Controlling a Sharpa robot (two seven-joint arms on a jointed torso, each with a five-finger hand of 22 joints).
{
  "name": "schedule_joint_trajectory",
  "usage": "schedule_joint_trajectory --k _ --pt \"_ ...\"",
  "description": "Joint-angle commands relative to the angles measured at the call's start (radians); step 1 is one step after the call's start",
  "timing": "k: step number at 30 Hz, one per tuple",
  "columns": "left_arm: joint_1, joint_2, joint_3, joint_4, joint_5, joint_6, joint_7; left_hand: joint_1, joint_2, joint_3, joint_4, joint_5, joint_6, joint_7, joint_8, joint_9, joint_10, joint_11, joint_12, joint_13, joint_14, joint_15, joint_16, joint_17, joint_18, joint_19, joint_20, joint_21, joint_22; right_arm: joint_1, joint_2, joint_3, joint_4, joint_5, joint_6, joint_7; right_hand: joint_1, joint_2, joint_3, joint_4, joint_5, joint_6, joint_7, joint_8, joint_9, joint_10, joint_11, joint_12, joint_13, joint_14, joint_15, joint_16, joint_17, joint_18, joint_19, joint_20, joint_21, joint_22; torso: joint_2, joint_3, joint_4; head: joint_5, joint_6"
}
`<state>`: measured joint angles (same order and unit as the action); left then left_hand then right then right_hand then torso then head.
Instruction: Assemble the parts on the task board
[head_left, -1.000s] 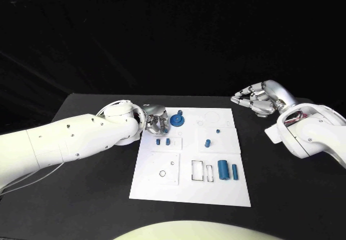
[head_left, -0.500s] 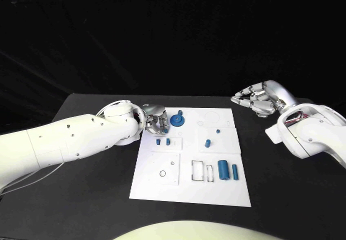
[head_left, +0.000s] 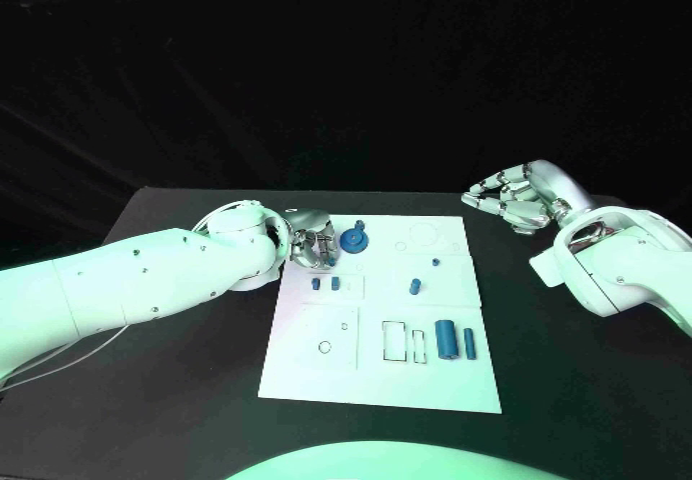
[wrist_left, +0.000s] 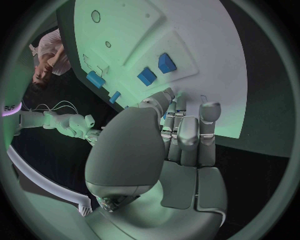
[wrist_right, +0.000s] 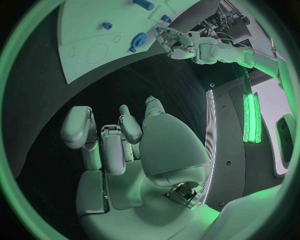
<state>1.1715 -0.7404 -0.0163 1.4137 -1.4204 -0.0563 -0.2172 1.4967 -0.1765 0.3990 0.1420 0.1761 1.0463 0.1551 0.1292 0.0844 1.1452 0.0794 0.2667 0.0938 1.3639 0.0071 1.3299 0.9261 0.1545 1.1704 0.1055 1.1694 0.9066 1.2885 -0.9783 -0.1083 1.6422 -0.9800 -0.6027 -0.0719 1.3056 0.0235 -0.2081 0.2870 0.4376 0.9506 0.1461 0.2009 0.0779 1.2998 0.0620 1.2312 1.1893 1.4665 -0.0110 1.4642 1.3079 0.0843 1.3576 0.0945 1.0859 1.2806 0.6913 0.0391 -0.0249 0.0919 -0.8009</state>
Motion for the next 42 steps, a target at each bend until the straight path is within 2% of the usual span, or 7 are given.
schedule_joint_trajectory --k 1,18,22,27,31,36,42 --pt "0.0 0.0 0.0 -0.001 0.008 0.012 -0.007 -0.005 -0.01 0.004 -0.002 0.002 -0.013 0.004 -0.01 -0.004 0.001 0.007 -0.008 -0.001 -0.005 0.005 -0.004 -0.006 -0.01 -0.007 0.004 -0.006 -0.004 0.0 -0.001 0.0 0.001 -0.005 -0.001 0.001 0.005 0.007 0.001 -0.004 0.001 0.0 -0.006 0.007 0.0 0.0 -0.005 0.0 -0.002 0.058 -0.005 -0.003 0.068 0.018 -0.005 -0.003 -0.006 0.0 0.0 -0.0001 0.0004 -0.001 0.001" --pt "0.0 -0.011 0.0 0.002 0.005 0.015 -0.017 -0.019 -0.028 -0.012 0.003 0.003 -0.051 0.026 -0.044 -0.019 -0.01 0.024 -0.025 -0.001 -0.03 0.02 -0.026 -0.055 -0.002 -0.037 0.014 -0.038 -0.047 0.0 -0.003 0.0 -0.004 -0.013 0.015 -0.01 0.016 0.004 -0.003 -0.007 -0.011 -0.005 -0.005 0.006 -0.001 -0.034 -0.004 -0.043 -0.047 0.052 -0.004 -0.016 0.048 0.022 -0.016 -0.003 -0.033 -0.014 0.0 -0.001 0.0014 -0.001 0.003" --pt "0.0 -0.024 0.001 0.006 0.005 -0.016 -0.008 -0.01 -0.022 -0.008 -0.001 0.003 -0.031 0.018 -0.035 -0.015 -0.009 0.021 -0.028 0.0 -0.036 0.018 -0.03 -0.069 0.001 -0.042 0.015 -0.044 -0.055 0.0 -0.002 0.0 -0.008 -0.046 0.069 -0.019 0.1 0.009 0.013 -0.041 -0.049 -0.006 -0.005 0.01 -0.002 -0.244 -0.006 -0.346 -0.34 0.01 -0.006 -0.105 -0.078 0.048 -0.085 -0.004 -0.181 -0.096 0.0 -0.0013 0.0002 -0.004 0.005" --pt "0.001 -0.049 0.002 -0.003 0.029 -0.083 0.025 -0.001 -0.017 0.003 -0.008 0.003 -0.001 0.007 -0.019 -0.013 -0.018 0.016 -0.038 -0.001 -0.116 0.014 -0.118 -0.237 0.019 -0.109 0.009 -0.112 -0.146 -0.001 0.008 0.0 -0.008 -0.169 0.173 -0.038 0.212 0.01 0.056 -0.069 -0.115 0.012 -0.001 0.009 -0.004 -0.303 -0.001 -0.625 -0.558 -0.008 -0.005 -0.177 -0.163 0.057 -0.106 -0.004 -0.252 -0.134 -0.002 0.0 -0.0009 -0.012 0.011" --pt "0.004 -0.082 0.006 -0.002 0.201 -0.157 0.081 -0.022 -0.022 -0.005 0.006 0.003 0.007 0.001 -0.016 -0.015 -0.011 0.011 -0.043 -0.003 -0.203 0.01 -0.244 -0.433 0.033 -0.167 0.007 -0.19 -0.229 -0.001 0.023 -0.002 -0.014 -0.276 0.253 -0.064 0.264 -0.01 0.073 -0.067 -0.171 0.041 0.002 -0.003 -0.007 -0.256 0.006 -0.811 -0.733 0.028 -0.002 -0.136 -0.11 0.041 -0.046 -0.005 -0.17 -0.083 -0.001 -0.0009 -0.0005 -0.038 0.018" --pt "0.008 -0.135 0.009 0.033 0.692 -0.228 0.169 -0.03 -0.007 -0.008 0.016 0.002 0.027 -0.007 -0.007 -0.014 0.033 0.001 -0.034 0.001 -0.206 0.002 -0.311 -0.475 0.032 -0.164 0.0 -0.24 -0.264 -0.005 0.054 -0.005 -0.032 -0.479 0.329 -0.096 0.295 -0.031 0.092 -0.061 -0.183 0.064 -0.006 -0.024 -0.009 -0.24 0.013 -0.933 -0.857 0.03 0.006 -0.137 -0.112 0.042 -0.047 -0.002 -0.182 -0.082 0.0 -0.002 -0.0006 -0.067 0.026" --pt "0.009 -0.175 0.009 0.088 1.06 -0.25 0.213 -0.035 0.015 -0.006 0.016 0.002 0.06 -0.011 0.008 -0.009 0.065 -0.006 -0.027 0.007 -0.211 -0.003 -0.35 -0.496 0.031 -0.161 -0.004 -0.273 -0.287 -0.024 0.096 -0.01 -0.055 -0.638 0.381 -0.126 0.297 -0.043 0.099 -0.05 -0.186 0.073 -0.009 -0.041 -0.01 -0.231 0.014 -0.979 -0.918 0.04 0.011 -0.117 -0.086 0.035 -0.025 -0.004 -0.144 -0.056 0.002 -0.0004 0.0013 -0.089 0.034"
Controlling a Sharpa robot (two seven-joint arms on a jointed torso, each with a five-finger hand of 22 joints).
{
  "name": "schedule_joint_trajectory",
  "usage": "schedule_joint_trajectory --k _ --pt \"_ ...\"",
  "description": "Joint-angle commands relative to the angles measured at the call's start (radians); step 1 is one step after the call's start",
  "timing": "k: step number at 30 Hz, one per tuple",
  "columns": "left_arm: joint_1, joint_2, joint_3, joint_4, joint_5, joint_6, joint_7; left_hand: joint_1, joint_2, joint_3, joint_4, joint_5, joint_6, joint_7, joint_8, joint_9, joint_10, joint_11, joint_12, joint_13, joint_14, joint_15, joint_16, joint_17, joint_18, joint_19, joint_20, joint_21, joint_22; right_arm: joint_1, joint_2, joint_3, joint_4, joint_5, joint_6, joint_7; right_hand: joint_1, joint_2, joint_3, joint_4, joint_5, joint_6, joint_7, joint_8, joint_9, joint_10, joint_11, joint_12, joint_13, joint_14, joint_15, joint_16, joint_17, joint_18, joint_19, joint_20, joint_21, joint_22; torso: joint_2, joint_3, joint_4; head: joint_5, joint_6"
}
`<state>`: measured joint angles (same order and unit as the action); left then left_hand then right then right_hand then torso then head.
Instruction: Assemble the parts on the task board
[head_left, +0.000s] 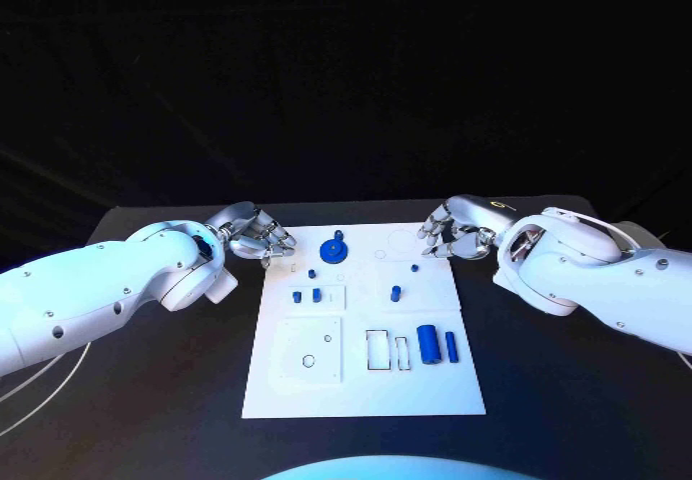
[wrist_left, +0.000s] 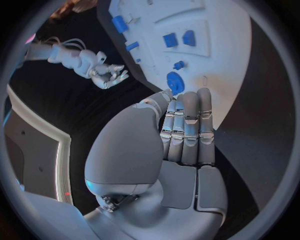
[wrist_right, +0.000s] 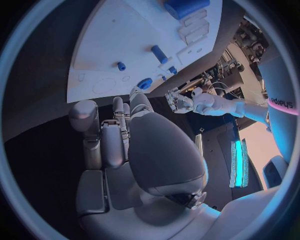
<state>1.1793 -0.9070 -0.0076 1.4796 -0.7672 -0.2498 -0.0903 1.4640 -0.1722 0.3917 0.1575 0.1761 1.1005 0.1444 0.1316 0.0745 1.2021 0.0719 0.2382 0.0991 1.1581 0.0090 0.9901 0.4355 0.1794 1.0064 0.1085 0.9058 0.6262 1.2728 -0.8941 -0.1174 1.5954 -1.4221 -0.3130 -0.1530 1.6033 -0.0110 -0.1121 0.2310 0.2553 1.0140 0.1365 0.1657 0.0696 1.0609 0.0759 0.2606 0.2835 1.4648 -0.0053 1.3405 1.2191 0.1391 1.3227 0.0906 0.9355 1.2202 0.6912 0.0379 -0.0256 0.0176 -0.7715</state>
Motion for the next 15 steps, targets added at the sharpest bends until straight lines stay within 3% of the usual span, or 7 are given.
schedule_joint_trajectory --k 1,3,4,6,10,15 --pt "0.001 -0.013 0.001 0.032 0.448 -0.059 0.096 -0.003 0.011 0.001 0.0 0.002 0.006 0.0 0.005 0.0 0.008 0.001 0.0 0.001 -0.005 -0.005 -0.016 -0.008 0.006 0.004 -0.007 -0.014 -0.01 -0.014 0.018 -0.002 -0.012 -0.21 0.095 -0.047 -0.004 -0.011 0.002 0.008 -0.003 0.009 0.002 -0.008 -0.001 0.009 0.001 -0.012 -0.018 0.041 0.006 0.007 0.002 -0.02 0.011 0.0 0.007 0.005 0.002 0.0008 0.0033 -0.018 0.006" --pt "0.001 -0.019 0.0 0.047 0.5 -0.07 0.11 -0.003 0.012 0.001 0.0 0.002 0.004 0.001 0.004 0.0 0.007 0.002 -0.002 0.001 -0.005 -0.004 -0.021 -0.011 0.006 0.005 -0.008 -0.02 -0.014 -0.021 0.027 -0.002 -0.019 -0.227 0.1 -0.049 -0.015 -0.019 -0.002 0.016 -0.005 0.008 0.008 -0.013 -0.002 0.011 0.006 -0.019 -0.029 0.041 0.009 0.007 0.001 -0.021 0.011 0.002 0.004 0.005 0.002 0.0003 0.0033 -0.018 0.005" --pt "0.001 -0.022 0.0 0.055 0.528 -0.078 0.12 -0.004 0.012 0.0 0.0 0.002 0.003 0.002 0.003 -0.001 0.006 0.003 -0.004 0.001 -0.005 -0.004 -0.024 -0.012 0.006 0.005 -0.007 -0.022 -0.016 -0.026 0.033 -0.002 -0.023 -0.239 0.102 -0.051 -0.017 -0.021 -0.003 0.017 -0.006 0.008 0.009 -0.014 -0.002 0.012 0.007 -0.02 -0.032 0.041 0.01 0.007 0.002 -0.021 0.012 0.002 0.005 0.006 0.003 -0.0005 0.0052 -0.027 0.006" --pt "0.001 -0.024 0.0 0.066 0.567 -0.086 0.138 -0.007 0.013 -0.001 0.0 0.002 -0.001 0.005 0.001 -0.002 0.002 0.005 -0.007 0.001 -0.004 -0.002 -0.029 -0.015 0.006 0.007 -0.007 -0.029 -0.02 -0.032 0.043 -0.003 -0.03 -0.253 0.106 -0.055 -0.017 -0.021 -0.002 0.018 -0.002 0.009 0.011 -0.016 -0.001 0.013 0.008 -0.022 -0.036 0.042 0.01 0.009 0.004 -0.022 0.016 0.003 0.014 0.011 0.003 -0.0006 0.0069 -0.033 0.007" --pt "0.001 -0.028 0.0 0.08 0.638 -0.087 0.18 -0.008 0.015 -0.002 -0.001 0.002 -0.01 0.011 -0.004 -0.004 -0.006 0.01 -0.012 0.0 -0.003 0.001 -0.039 -0.02 0.005 0.011 -0.005 -0.04 -0.029 -0.039 0.06 -0.003 -0.041 -0.272 0.11 -0.06 -0.01 -0.022 0.008 0.019 0.022 0.017 0.014 -0.019 0.0 0.018 0.01 -0.032 -0.056 0.043 0.011 0.015 0.011 -0.025 0.023 0.005 0.028 0.022 0.003 -0.001 0.0017 -0.031 0.005" --pt "0.001 -0.032 0.0 0.093 0.677 -0.088 0.212 -0.006 0.017 -0.001 -0.002 0.002 -0.013 0.012 -0.005 -0.004 -0.008 0.011 -0.013 0.0 -0.004 0.002 -0.042 -0.022 0.005 0.012 -0.004 -0.043 -0.031 -0.045 0.074 -0.003 -0.047 -0.286 0.1 -0.063 -0.003 -0.025 0.022 0.024 0.054 0.026 0.015 -0.024 0.0 0.029 0.01 -0.041 -0.077 0.045 0.011 0.025 0.024 -0.03 0.036 0.006 0.058 0.042 0.005 -0.0008 0.0029 -0.033 0.002"
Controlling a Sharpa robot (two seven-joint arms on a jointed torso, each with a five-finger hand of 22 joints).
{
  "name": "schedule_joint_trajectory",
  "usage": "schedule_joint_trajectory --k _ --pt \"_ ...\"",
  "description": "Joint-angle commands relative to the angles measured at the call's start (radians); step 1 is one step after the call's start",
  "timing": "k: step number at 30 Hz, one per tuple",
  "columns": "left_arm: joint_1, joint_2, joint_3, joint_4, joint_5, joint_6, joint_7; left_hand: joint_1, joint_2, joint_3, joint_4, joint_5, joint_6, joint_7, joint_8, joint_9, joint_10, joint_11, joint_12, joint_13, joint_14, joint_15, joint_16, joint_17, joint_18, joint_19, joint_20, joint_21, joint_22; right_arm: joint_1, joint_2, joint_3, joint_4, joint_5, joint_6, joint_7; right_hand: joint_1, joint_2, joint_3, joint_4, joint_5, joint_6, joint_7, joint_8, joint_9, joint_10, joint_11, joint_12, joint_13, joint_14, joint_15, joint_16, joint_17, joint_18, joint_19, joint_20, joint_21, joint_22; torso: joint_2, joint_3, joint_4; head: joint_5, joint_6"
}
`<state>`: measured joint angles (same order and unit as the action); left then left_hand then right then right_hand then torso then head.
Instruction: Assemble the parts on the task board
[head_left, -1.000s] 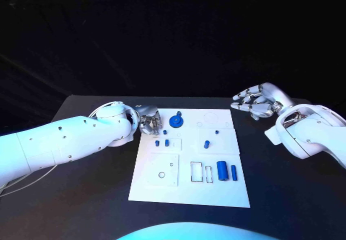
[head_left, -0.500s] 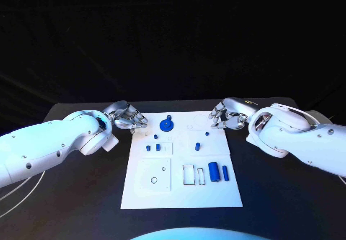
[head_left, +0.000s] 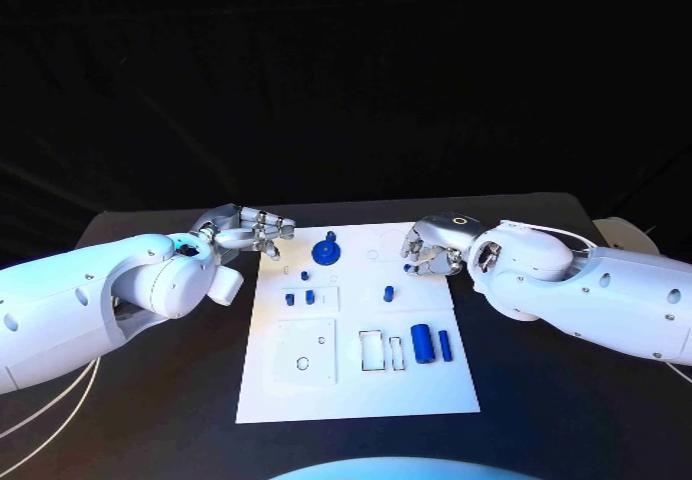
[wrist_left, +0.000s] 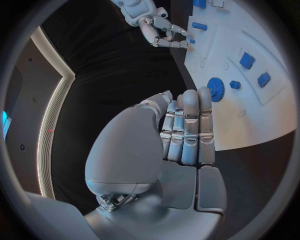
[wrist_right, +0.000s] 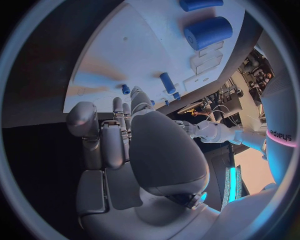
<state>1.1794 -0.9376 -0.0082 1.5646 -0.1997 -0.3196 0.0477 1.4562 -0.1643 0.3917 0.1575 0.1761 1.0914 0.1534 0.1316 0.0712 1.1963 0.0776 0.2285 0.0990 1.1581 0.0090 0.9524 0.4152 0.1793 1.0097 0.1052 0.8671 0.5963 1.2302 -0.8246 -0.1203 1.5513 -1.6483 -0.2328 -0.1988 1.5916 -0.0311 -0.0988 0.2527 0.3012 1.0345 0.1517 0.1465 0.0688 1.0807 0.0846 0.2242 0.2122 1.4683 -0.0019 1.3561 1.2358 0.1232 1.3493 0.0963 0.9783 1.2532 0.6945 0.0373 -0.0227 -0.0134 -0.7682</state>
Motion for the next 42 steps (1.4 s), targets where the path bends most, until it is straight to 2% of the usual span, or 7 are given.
schedule_joint_trajectory --k 1,9,11,15,23,32,42 --pt "0.001 -0.002 0.001 0.01 0.114 -0.018 0.078 0.002 0.01 -0.001 -0.002 0.002 -0.003 0.003 -0.005 -0.001 -0.003 0.005 -0.003 0.0 -0.004 0.002 -0.004 -0.002 0.005 0.009 -0.001 -0.005 -0.001 -0.003 0.007 0.0 -0.003 -0.061 0.019 -0.018 0.01 -0.005 0.011 0.003 0.012 0.007 0.0 -0.004 0.001 0.012 0.0 -0.005 -0.009 0.042 0.007 0.012 0.011 -0.016 0.012 0.0 0.022 0.013 0.001 -0.0003 0.0002 -0.002 -0.003" --pt "0.001 -0.007 0.001 0.016 0.142 -0.01 0.103 0.005 0.013 0.0 -0.007 0.002 -0.007 0.006 -0.007 -0.001 -0.007 0.007 -0.005 0.0 -0.005 0.003 -0.009 -0.004 0.005 0.01 0.0 -0.011 -0.005 -0.008 0.021 0.0 -0.013 -0.064 0.025 -0.025 0.042 0.003 0.06 0.003 0.024 0.031 -0.006 -0.005 0.003 0.041 -0.007 -0.013 -0.034 0.045 0.0 0.025 0.026 -0.021 0.026 -0.003 0.058 0.039 0.0 -0.0004 0.0011 0.001 -0.01" --pt "0.001 -0.008 0.001 0.017 0.145 -0.01 0.105 0.007 0.014 0.001 -0.008 0.002 -0.009 0.007 -0.007 -0.002 -0.009 0.008 -0.005 0.0 -0.006 0.004 -0.01 -0.005 0.005 0.011 0.001 -0.013 -0.007 -0.009 0.024 0.0 -0.016 -0.064 0.032 -0.029 0.049 -0.003 0.081 0.005 0.057 0.034 -0.006 -0.009 0.002 0.047 -0.006 -0.019 -0.045 0.045 -0.002 0.028 0.028 -0.022 0.027 -0.004 0.065 0.046 0.0 -0.0007 0.001 0.002 -0.011" --pt "0.001 -0.01 0.001 0.017 0.148 -0.016 0.104 0.008 0.016 0.002 -0.009 0.002 -0.01 0.008 -0.008 -0.002 -0.01 0.009 -0.006 0.0 -0.006 0.004 -0.011 -0.005 0.005 0.011 0.001 -0.014 -0.007 -0.01 0.028 0.0 -0.02 -0.064 0.042 -0.033 0.052 -0.014 0.11 0.012 0.078 0.04 -0.006 -0.013 0.001 0.055 -0.007 -0.027 -0.057 0.045 -0.001 0.032 0.033 -0.024 0.029 -0.004 0.074 0.054 0.0 0.0 0.0005 0.003 -0.012" --pt "0.001 -0.013 0.001 0.017 0.15 -0.028 0.095 0.007 0.018 0.002 -0.009 0.002 -0.012 0.01 -0.009 -0.002 -0.012 0.01 -0.006 0.0 -0.005 0.005 -0.012 -0.005 0.005 0.012 0.002 -0.016 -0.009 -0.015 0.037 0.0 -0.025 -0.07 0.073 -0.046 0.055 -0.03 0.165 0.016 0.09 0.058 -0.01 -0.015 0.002 0.078 -0.012 -0.034 -0.072 0.048 -0.007 0.046 0.052 -0.035 0.052 -0.004 0.139 0.094 0.0 0.0005 -0.0002 0.005 -0.016" --pt "0.001 -0.014 0.001 0.017 0.15 -0.017 0.087 0.004 0.019 0.0 -0.009 0.001 -0.018 0.013 -0.011 -0.003 -0.018 0.013 -0.008 0.0 -0.005 0.008 -0.013 -0.006 0.005 0.014 0.003 -0.02 -0.012 -0.022 0.044 0.0 -0.03 -0.078 0.094 -0.055 0.036 -0.058 0.209 0.022 0.087 0.059 -0.007 -0.025 0.001 0.084 -0.011 -0.045 -0.085 0.048 -0.005 0.05 0.053 -0.036 0.051 -0.003 0.148 0.106 0.0 0.0007 -0.0006 0.007 -0.02" --pt "0.001 -0.014 0.001 0.014 0.15 -0.009 0.077 0.0 0.018 -0.004 -0.012 0.001 -0.04 0.022 -0.021 -0.004 -0.038 0.022 -0.011 -0.001 -0.008 0.014 -0.017 -0.008 0.004 0.016 0.007 -0.029 -0.019 -0.029 0.054 0.0 -0.035 -0.078 0.102 -0.056 0.019 -0.077 0.233 0.024 0.077 0.053 -0.004 -0.033 0.0 0.081 -0.007 -0.053 -0.093 0.047 -0.002 0.052 0.055 -0.036 0.047 -0.001 0.146 0.109 0.0 -0.0001 0.0 0.006 -0.022"
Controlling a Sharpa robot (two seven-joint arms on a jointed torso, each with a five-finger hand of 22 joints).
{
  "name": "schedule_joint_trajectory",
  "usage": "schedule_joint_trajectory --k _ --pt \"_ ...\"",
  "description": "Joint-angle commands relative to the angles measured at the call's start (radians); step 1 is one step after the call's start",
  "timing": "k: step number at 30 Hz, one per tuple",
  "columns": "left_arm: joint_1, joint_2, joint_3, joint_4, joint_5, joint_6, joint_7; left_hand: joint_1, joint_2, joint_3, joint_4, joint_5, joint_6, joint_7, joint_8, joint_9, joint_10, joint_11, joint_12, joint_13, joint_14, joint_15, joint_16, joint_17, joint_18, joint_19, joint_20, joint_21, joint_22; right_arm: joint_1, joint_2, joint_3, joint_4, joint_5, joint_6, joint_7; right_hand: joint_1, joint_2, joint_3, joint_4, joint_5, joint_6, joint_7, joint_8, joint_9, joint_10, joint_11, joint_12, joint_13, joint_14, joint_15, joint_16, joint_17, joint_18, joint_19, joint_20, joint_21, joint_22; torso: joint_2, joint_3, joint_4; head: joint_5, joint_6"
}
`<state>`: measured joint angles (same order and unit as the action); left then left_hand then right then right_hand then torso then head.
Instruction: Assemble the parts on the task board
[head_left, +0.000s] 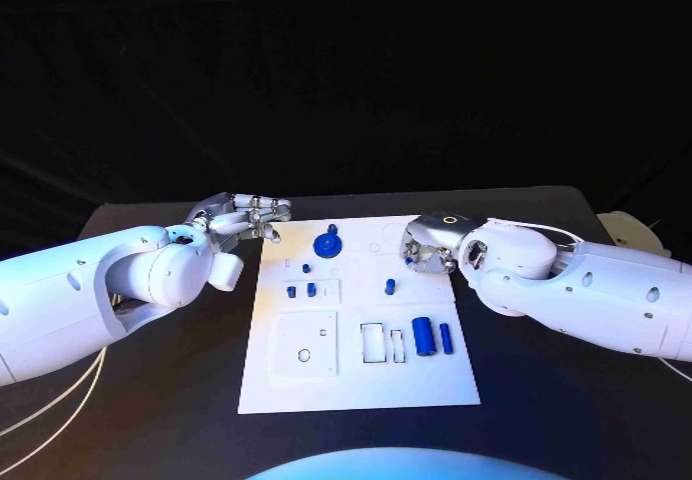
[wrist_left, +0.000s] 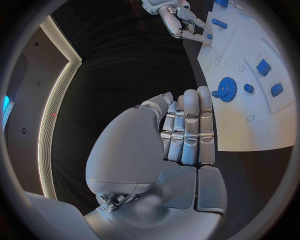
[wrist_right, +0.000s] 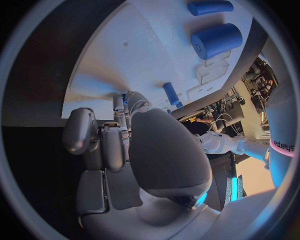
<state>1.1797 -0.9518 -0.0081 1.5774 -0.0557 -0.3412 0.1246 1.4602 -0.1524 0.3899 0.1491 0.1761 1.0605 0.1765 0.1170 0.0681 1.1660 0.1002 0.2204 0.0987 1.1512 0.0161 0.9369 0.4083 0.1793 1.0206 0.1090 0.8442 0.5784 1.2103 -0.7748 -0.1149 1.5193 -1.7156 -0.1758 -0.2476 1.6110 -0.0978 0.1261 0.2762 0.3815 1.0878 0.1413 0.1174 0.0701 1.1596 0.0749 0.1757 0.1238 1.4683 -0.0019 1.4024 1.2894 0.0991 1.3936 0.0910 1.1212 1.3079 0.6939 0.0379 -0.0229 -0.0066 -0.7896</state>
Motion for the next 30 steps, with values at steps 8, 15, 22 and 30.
schedule_joint_trajectory --k 8,15,22,30 --pt "0.001 0.001 0.001 -0.001 0.003 0.01 -0.007 -0.002 0.011 0.0 -0.005 0.002 -0.014 0.001 -0.008 -0.001 -0.015 0.001 -0.003 -0.001 -0.003 0.008 -0.003 -0.002 0.004 0.006 0.005 -0.01 -0.003 -0.011 0.008 -0.005 -0.006 -0.011 0.061 -0.019 0.0 -0.011 0.035 -0.006 -0.007 0.009 0.004 -0.003 0.001 0.009 0.001 -0.005 -0.008 0.047 -0.003 0.008 0.004 -0.013 0.005 0.005 0.01 0.06 0.0 -0.0015 0.0012 -0.003 -0.002" --pt "0.001 0.001 0.001 -0.001 0.001 0.01 -0.012 -0.002 0.013 0.001 -0.005 0.002 -0.016 0.002 -0.009 -0.001 -0.017 0.002 -0.003 -0.001 -0.004 0.009 -0.003 -0.002 0.004 0.006 0.006 -0.01 -0.004 -0.011 0.007 -0.005 -0.005 -0.011 0.073 -0.028 -0.003 -0.01 0.082 -0.02 -0.02 0.031 -0.002 0.004 0.006 0.022 -0.003 -0.005 -0.012 0.048 -0.007 0.011 0.007 -0.015 0.01 0.003 0.027 0.073 -0.001 -0.0011 0.0015 -0.003 0.0" --pt "0.001 0.001 0.001 -0.001 0.001 0.011 -0.018 0.002 0.016 0.004 -0.008 0.003 -0.017 0.002 -0.009 0.0 -0.019 0.002 -0.001 -0.001 -0.006 0.009 -0.004 -0.003 0.005 0.007 0.006 -0.012 -0.005 -0.011 -0.003 -0.005 0.004 0.0 0.052 -0.031 -0.023 -0.015 0.13 -0.032 -0.01 0.041 -0.005 0.005 0.008 0.034 -0.006 -0.009 -0.018 0.049 -0.009 0.016 0.011 -0.018 0.015 0.001 0.042 0.084 -0.001 -0.001 0.0011 -0.003 0.0" --pt "0.001 0.001 0.001 -0.003 0.001 0.016 -0.026 0.005 0.017 0.005 -0.011 0.003 -0.019 0.003 -0.009 0.0 -0.022 0.003 0.0 -0.001 -0.008 0.01 -0.005 -0.004 0.005 0.007 0.006 -0.014 -0.006 -0.011 -0.014 -0.005 0.019 0.017 0.009 -0.023 -0.041 -0.023 0.161 -0.042 -0.007 0.044 -0.005 0.004 0.009 0.038 -0.007 -0.013 -0.023 0.05 -0.009 0.018 0.013 -0.019 0.017 0.0 0.048 0.09 -0.001 -0.0007 0.0 -0.003 0.002"
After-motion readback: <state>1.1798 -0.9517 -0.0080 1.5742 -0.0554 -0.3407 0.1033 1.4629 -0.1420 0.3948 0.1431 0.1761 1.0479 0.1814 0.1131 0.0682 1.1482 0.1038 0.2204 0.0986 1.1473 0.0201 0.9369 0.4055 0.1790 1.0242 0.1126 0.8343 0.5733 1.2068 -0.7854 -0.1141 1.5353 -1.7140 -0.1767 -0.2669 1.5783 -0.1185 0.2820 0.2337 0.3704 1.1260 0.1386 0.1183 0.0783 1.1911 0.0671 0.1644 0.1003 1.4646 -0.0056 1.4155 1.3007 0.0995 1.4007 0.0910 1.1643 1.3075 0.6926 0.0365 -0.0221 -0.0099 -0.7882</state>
